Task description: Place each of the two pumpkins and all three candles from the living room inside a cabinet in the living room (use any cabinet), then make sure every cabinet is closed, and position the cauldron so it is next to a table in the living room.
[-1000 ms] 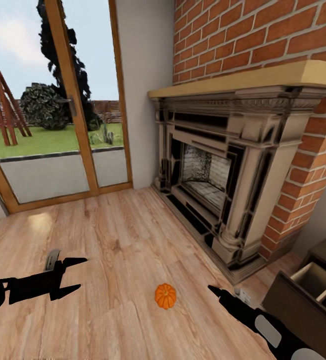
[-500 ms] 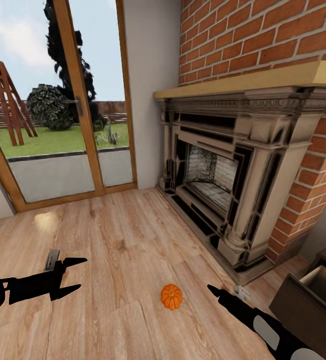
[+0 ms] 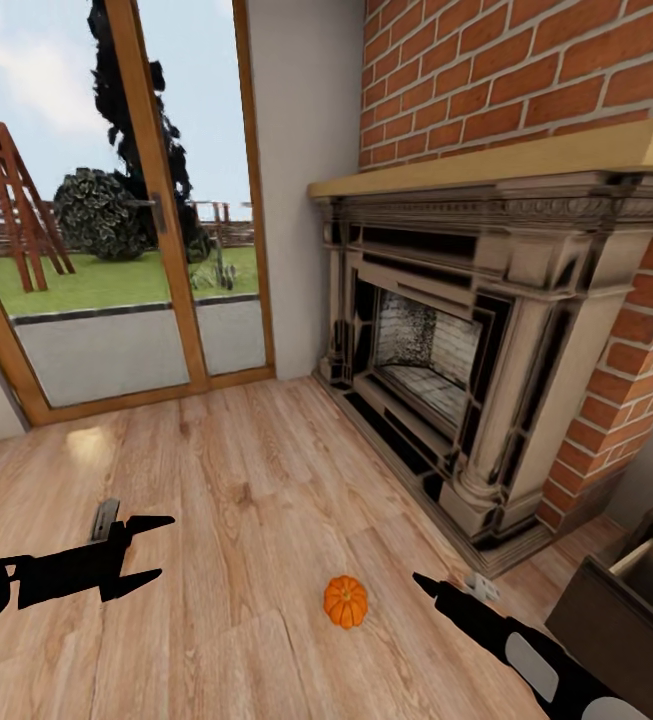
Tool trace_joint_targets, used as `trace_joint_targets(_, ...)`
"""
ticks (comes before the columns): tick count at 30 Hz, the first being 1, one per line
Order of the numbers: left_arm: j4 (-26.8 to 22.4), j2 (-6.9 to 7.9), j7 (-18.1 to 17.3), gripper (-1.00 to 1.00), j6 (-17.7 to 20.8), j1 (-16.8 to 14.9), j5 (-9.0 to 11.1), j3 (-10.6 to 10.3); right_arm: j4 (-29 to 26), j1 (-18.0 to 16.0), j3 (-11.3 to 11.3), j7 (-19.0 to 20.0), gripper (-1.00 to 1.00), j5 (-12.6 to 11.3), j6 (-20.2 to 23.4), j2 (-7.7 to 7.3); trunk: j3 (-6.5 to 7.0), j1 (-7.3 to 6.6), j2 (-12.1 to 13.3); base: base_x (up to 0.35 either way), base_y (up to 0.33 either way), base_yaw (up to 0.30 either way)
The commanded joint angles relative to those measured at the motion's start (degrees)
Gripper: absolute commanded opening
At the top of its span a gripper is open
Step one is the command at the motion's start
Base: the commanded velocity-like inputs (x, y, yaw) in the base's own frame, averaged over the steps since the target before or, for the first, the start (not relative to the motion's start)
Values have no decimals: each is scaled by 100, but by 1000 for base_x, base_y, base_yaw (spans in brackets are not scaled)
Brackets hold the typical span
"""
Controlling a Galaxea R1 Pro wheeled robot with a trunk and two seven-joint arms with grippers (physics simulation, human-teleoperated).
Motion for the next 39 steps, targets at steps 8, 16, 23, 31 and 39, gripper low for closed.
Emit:
trace_joint_targets(8,-4,4,49,100,-1,-4,60,-7,-20,-4,34,19,100,-13,163,3,-6,0,-2,15,3,0)
trace_joint_targets(16,-1,4,49,100,-1,-4,60,-7,-9,-8,28,-449,100,-41,-36,47,-6,0,-2,46,8,0)
trace_joint_targets(23,3,25,46,100,-1,-4,60,-1,19,-36,51,-2587,100,3,-60,624,-6,0,-2,274,76,0)
trace_joint_targets(31,-4,45,41,100,-1,-4,68,1,59,-66,21,-3079,100,-73,8,865,-6,0,-2,304,34,0)
trace_joint_targets(39,-4,33,41,100,-1,-4,68,0,59,-159,-10,-2621,100,-304,1306,840,-6,0,-2,235,1,0)
